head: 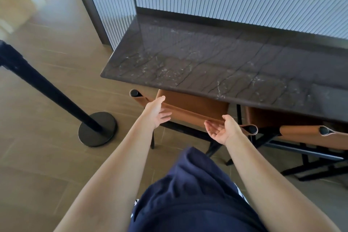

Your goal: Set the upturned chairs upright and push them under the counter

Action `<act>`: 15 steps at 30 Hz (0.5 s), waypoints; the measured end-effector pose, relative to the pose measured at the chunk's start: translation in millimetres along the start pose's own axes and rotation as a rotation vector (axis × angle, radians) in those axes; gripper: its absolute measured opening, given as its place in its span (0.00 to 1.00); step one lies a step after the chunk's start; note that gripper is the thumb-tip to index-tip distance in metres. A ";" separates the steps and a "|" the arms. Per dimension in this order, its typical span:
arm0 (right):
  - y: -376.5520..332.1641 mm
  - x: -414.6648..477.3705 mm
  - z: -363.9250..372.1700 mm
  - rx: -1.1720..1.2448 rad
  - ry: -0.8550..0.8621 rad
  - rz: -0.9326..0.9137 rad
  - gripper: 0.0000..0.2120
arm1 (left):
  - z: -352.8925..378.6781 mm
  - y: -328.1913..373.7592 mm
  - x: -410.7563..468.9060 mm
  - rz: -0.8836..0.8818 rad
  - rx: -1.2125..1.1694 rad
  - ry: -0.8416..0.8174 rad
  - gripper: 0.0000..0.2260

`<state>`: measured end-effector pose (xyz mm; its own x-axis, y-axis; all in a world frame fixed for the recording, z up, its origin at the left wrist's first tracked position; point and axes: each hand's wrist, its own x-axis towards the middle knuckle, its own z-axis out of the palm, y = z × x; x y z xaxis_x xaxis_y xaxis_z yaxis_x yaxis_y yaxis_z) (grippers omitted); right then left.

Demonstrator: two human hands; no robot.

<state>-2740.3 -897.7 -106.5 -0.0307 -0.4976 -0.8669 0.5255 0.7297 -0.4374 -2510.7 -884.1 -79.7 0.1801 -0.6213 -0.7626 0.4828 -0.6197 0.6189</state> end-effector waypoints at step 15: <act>-29.9 28.3 -12.2 0.119 0.121 -0.234 0.09 | 24.9 21.0 36.0 -0.115 -0.090 0.112 0.12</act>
<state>-2767.3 -927.9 -120.9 -0.2603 -0.5808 -0.7713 0.5880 0.5383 -0.6037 -2515.4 -931.5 -89.5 0.2109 -0.4886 -0.8466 0.5798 -0.6348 0.5108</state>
